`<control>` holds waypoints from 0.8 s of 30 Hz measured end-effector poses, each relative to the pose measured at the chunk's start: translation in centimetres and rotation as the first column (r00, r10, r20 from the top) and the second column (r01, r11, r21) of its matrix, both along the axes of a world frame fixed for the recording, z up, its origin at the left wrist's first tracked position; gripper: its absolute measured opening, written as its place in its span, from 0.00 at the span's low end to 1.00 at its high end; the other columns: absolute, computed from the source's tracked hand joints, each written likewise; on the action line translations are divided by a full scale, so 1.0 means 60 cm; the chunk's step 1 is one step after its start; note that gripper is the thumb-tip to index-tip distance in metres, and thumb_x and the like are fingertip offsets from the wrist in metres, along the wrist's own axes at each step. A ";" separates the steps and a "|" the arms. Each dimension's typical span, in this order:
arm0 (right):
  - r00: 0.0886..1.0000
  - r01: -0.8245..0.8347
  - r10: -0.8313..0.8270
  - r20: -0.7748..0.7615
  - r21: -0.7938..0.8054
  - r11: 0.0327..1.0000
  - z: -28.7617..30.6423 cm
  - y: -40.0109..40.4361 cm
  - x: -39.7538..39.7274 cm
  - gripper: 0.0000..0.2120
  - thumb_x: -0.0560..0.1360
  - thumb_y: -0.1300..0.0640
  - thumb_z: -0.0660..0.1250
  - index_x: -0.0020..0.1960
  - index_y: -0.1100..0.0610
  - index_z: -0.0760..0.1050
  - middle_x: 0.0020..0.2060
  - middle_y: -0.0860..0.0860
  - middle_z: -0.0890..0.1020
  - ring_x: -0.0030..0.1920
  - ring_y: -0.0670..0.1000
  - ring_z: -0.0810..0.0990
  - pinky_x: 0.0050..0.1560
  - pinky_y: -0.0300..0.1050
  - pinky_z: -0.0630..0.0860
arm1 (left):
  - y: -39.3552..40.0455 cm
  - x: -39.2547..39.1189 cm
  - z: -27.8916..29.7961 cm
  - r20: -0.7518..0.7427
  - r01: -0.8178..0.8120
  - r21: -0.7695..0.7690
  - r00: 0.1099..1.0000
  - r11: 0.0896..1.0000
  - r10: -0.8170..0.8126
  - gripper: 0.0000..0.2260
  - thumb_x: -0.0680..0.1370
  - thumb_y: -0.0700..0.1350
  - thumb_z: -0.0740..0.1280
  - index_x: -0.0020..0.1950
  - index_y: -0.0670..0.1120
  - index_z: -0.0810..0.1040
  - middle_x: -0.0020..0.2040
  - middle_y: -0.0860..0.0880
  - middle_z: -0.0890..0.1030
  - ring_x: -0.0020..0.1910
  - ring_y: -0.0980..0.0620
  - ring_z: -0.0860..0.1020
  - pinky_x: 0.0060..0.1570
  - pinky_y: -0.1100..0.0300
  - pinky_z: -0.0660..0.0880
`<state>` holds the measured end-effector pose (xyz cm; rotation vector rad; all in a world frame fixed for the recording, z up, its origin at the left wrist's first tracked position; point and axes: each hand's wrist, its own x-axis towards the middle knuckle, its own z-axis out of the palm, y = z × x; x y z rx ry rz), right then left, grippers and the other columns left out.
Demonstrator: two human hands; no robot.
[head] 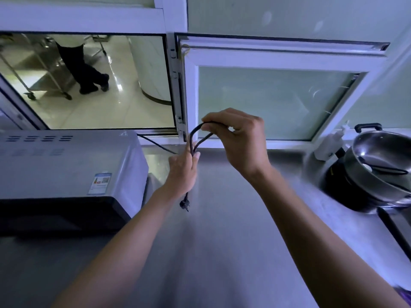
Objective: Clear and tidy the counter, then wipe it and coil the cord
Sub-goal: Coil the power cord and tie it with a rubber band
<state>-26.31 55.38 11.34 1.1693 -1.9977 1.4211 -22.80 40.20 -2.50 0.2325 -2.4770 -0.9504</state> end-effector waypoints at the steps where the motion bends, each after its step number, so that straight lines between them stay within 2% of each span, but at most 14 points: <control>1: 1.000 -0.001 0.000 -0.009 -0.014 1.000 0.000 0.004 -0.002 0.03 0.73 0.68 0.73 0.44 0.62 0.84 0.39 0.52 0.85 0.39 0.48 0.82 0.42 0.47 0.78 | -0.001 -0.005 0.001 -0.010 0.002 -0.026 1.000 1.000 -0.002 0.20 0.85 0.40 0.58 0.77 0.41 0.65 0.56 0.41 0.82 0.45 0.39 0.79 0.53 0.41 0.74; 5: 1.000 0.014 -0.014 0.018 -0.040 0.999 -0.008 0.034 -0.015 0.02 0.74 0.66 0.73 0.45 0.62 0.84 0.42 0.51 0.85 0.42 0.45 0.82 0.44 0.35 0.75 | -0.010 -0.016 -0.006 0.043 0.002 -0.108 0.999 0.994 0.002 0.12 0.85 0.43 0.56 0.62 0.46 0.77 0.50 0.50 0.80 0.50 0.45 0.78 0.57 0.44 0.69; 7: 0.996 0.045 -0.042 0.076 -0.043 0.998 -0.020 0.055 -0.025 0.03 0.74 0.65 0.73 0.46 0.61 0.84 0.43 0.50 0.84 0.43 0.43 0.81 0.45 0.33 0.74 | -0.010 -0.016 -0.009 0.102 0.012 -0.138 0.995 0.990 0.003 0.10 0.85 0.43 0.54 0.52 0.50 0.74 0.46 0.54 0.76 0.50 0.48 0.76 0.59 0.48 0.65; 9: 0.984 0.088 -0.084 0.155 -0.020 0.996 -0.040 0.077 -0.035 0.03 0.74 0.63 0.73 0.47 0.58 0.84 0.45 0.47 0.84 0.44 0.43 0.82 0.43 0.38 0.75 | -0.008 -0.014 -0.007 0.174 0.038 -0.165 0.985 0.986 -0.009 0.10 0.84 0.41 0.53 0.47 0.52 0.69 0.42 0.56 0.72 0.45 0.50 0.72 0.59 0.47 0.64; 11: 0.957 0.132 -0.129 0.261 0.006 0.991 -0.067 0.098 -0.042 0.04 0.75 0.60 0.72 0.49 0.54 0.83 0.46 0.43 0.85 0.47 0.43 0.82 0.44 0.41 0.77 | -0.008 -0.010 -0.004 0.227 0.047 -0.179 0.974 0.983 -0.005 0.11 0.84 0.40 0.52 0.45 0.52 0.68 0.39 0.56 0.72 0.42 0.50 0.71 0.58 0.46 0.66; 14: 0.898 0.175 -0.178 0.402 0.046 0.984 -0.112 0.126 -0.051 0.05 0.76 0.60 0.72 0.51 0.53 0.84 0.47 0.41 0.85 0.50 0.40 0.83 0.52 0.35 0.77 | -0.011 0.000 -0.002 0.191 0.012 -0.156 0.982 0.988 0.018 0.09 0.84 0.40 0.55 0.46 0.49 0.70 0.39 0.55 0.75 0.40 0.46 0.73 0.51 0.47 0.71; 17: 0.893 0.200 -0.262 0.367 0.198 0.960 -0.154 0.144 -0.056 0.07 0.78 0.62 0.69 0.54 0.56 0.84 0.49 0.45 0.85 0.51 0.45 0.83 0.53 0.28 0.73 | -0.014 0.010 0.000 0.174 0.020 -0.175 0.985 0.984 0.011 0.06 0.83 0.39 0.60 0.50 0.42 0.74 0.40 0.47 0.80 0.41 0.40 0.77 0.47 0.46 0.74; 19: 0.902 0.197 -0.298 0.313 0.317 0.928 -0.176 0.147 -0.055 0.11 0.78 0.65 0.67 0.58 0.59 0.83 0.55 0.51 0.85 0.56 0.51 0.83 0.55 0.25 0.69 | -0.015 0.015 0.002 0.200 0.046 -0.228 0.980 0.973 0.001 0.05 0.83 0.38 0.60 0.49 0.42 0.73 0.41 0.47 0.79 0.41 0.40 0.77 0.49 0.46 0.74; 20: 0.907 0.179 -0.301 0.295 0.379 0.908 -0.184 0.145 -0.053 0.13 0.79 0.66 0.66 0.61 0.60 0.81 0.58 0.53 0.84 0.59 0.53 0.81 0.58 0.27 0.68 | -0.015 0.018 0.004 0.220 0.060 -0.248 0.975 0.967 -0.004 0.05 0.83 0.38 0.60 0.49 0.44 0.72 0.42 0.47 0.80 0.41 0.41 0.76 0.50 0.46 0.73; 22: 0.928 0.129 -0.285 0.241 0.509 0.851 -0.196 0.131 -0.045 0.18 0.80 0.66 0.63 0.69 0.61 0.75 0.66 0.56 0.79 0.67 0.57 0.75 0.65 0.40 0.67 | -0.018 0.022 0.005 0.244 0.081 -0.280 0.970 0.957 -0.010 0.04 0.83 0.38 0.60 0.49 0.44 0.72 0.43 0.45 0.80 0.42 0.41 0.77 0.52 0.46 0.73; 24: 0.956 0.153 -0.272 0.107 0.611 0.777 -0.206 0.109 -0.036 0.21 0.80 0.64 0.63 0.72 0.61 0.70 0.70 0.56 0.74 0.73 0.59 0.68 0.70 0.52 0.65 | -0.019 0.026 0.008 0.244 0.096 -0.308 0.970 0.946 -0.019 0.04 0.83 0.38 0.60 0.52 0.42 0.75 0.42 0.45 0.80 0.41 0.41 0.77 0.50 0.46 0.73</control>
